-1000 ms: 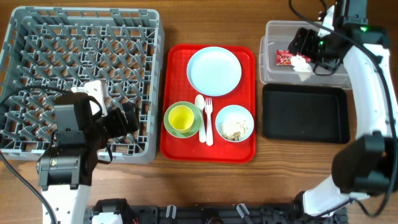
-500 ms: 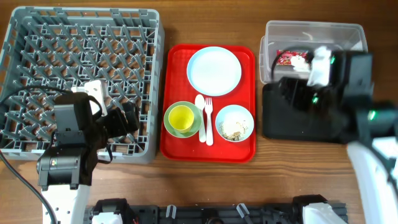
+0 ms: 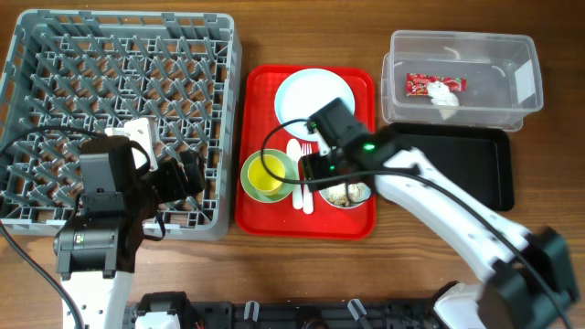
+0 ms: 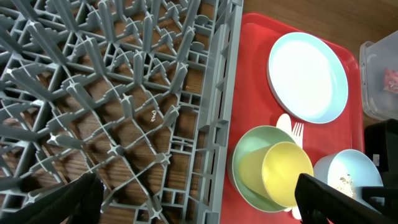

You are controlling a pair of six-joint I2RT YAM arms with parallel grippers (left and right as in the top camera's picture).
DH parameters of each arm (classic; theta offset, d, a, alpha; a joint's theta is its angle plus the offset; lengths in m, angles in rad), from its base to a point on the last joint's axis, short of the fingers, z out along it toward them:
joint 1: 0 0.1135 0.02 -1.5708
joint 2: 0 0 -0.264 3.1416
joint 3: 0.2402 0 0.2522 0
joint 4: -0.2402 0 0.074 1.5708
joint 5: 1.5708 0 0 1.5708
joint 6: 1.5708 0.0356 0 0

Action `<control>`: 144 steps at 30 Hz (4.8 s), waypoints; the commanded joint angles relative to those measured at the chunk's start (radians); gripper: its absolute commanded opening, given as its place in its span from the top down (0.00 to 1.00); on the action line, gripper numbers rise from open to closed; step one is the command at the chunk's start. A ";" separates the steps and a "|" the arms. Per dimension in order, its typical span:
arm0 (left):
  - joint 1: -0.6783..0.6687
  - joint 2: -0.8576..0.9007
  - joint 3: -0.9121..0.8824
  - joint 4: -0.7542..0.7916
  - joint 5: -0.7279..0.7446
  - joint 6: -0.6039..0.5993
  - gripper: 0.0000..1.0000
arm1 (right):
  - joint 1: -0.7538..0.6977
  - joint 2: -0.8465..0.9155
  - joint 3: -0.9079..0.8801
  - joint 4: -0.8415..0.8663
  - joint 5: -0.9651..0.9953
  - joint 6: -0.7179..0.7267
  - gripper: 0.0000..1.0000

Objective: Sort waste into correct bins and load items into the dishwasher rack
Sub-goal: 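Grasp the rim of the small blue rice bowl with right gripper, then tip the blue bowl over the black tray to empty rice, then place the emptied blue bowl onto the blue plate with right gripper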

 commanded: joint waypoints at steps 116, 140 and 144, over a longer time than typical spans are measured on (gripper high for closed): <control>-0.004 -0.002 0.016 0.002 0.011 0.010 0.00 | -0.655 -0.191 -0.133 0.527 -0.827 0.171 0.96; -0.004 -0.002 0.016 0.002 0.012 0.009 0.00 | -0.163 0.056 0.249 0.127 -0.017 -0.462 0.96; -0.004 -0.002 0.016 0.002 0.012 0.009 0.00 | -0.163 0.191 0.397 0.059 -0.130 -0.417 0.96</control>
